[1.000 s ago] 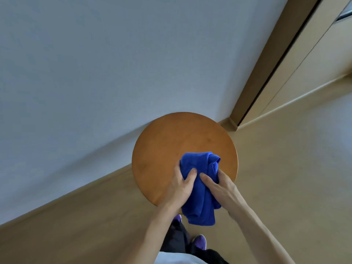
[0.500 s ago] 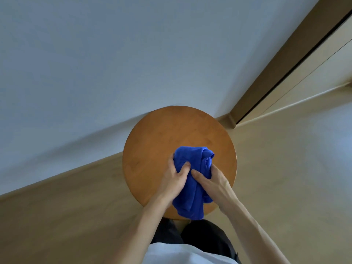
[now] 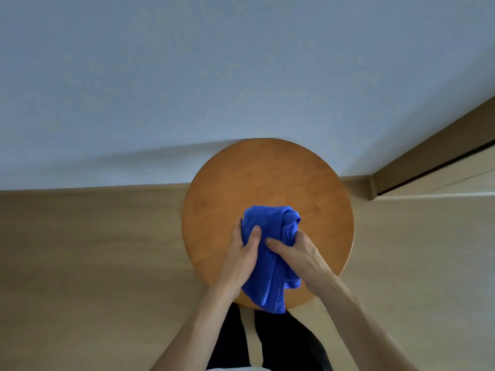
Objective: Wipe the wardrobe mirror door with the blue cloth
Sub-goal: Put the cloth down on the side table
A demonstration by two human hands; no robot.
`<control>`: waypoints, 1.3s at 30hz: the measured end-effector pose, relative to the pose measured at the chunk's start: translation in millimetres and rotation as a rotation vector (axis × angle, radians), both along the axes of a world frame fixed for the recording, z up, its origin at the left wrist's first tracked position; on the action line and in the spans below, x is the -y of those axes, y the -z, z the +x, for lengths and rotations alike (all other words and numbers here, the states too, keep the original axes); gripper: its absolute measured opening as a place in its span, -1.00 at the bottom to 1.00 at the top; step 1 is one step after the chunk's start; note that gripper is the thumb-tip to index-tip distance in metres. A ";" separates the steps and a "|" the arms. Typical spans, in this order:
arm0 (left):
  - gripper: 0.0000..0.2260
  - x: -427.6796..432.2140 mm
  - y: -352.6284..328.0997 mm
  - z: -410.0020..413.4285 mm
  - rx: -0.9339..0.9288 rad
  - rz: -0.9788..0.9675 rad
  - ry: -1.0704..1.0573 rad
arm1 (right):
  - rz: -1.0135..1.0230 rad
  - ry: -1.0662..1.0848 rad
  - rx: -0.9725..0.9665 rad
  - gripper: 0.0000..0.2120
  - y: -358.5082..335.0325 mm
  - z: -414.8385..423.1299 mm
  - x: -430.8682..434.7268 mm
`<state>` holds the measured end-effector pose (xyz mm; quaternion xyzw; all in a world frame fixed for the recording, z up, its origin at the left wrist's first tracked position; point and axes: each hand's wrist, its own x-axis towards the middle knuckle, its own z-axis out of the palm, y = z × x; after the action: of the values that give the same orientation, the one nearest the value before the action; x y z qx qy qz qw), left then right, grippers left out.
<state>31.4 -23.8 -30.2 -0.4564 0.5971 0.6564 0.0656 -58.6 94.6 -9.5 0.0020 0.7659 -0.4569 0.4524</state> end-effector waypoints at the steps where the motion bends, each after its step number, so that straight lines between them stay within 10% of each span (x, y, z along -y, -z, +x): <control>1: -0.65 -5.1 4.2 0.3 -0.005 0.008 -0.017 | 0.001 -0.024 0.016 -0.80 4.6 -4.3 -2.6; 23: -0.47 39.1 135.8 -8.4 -0.113 0.425 -0.156 | -0.206 0.061 0.391 -0.69 135.1 -35.1 14.9; 39: -0.64 49.0 214.4 -15.6 0.052 -0.064 -0.182 | 0.287 0.071 -0.173 -0.52 214.6 -63.7 -12.4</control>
<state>15.8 -72.8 -244.6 -0.5277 0.5720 0.6280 0.0065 -122.3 106.9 -224.1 0.0542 0.8588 -0.3571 0.3632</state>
